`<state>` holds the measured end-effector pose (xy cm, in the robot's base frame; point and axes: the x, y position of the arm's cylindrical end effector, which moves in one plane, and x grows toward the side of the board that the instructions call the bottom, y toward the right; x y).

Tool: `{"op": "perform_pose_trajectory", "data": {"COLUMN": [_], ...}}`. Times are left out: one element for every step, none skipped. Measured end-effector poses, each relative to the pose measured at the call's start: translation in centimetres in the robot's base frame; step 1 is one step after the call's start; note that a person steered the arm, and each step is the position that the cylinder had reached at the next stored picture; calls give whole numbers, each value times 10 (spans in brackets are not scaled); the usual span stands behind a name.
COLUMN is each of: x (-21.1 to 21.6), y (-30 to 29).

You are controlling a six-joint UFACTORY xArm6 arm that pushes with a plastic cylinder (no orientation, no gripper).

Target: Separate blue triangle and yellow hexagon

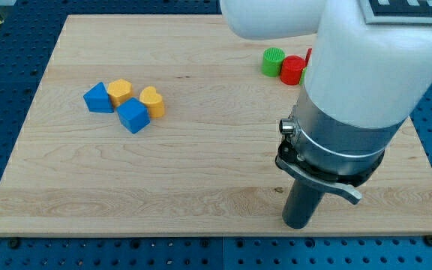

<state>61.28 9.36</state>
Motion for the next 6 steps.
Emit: {"op": "perform_pose_trajectory", "data": {"x": [0, 0, 0, 0, 0, 0], "y": [0, 2, 11, 18, 26, 30]}}
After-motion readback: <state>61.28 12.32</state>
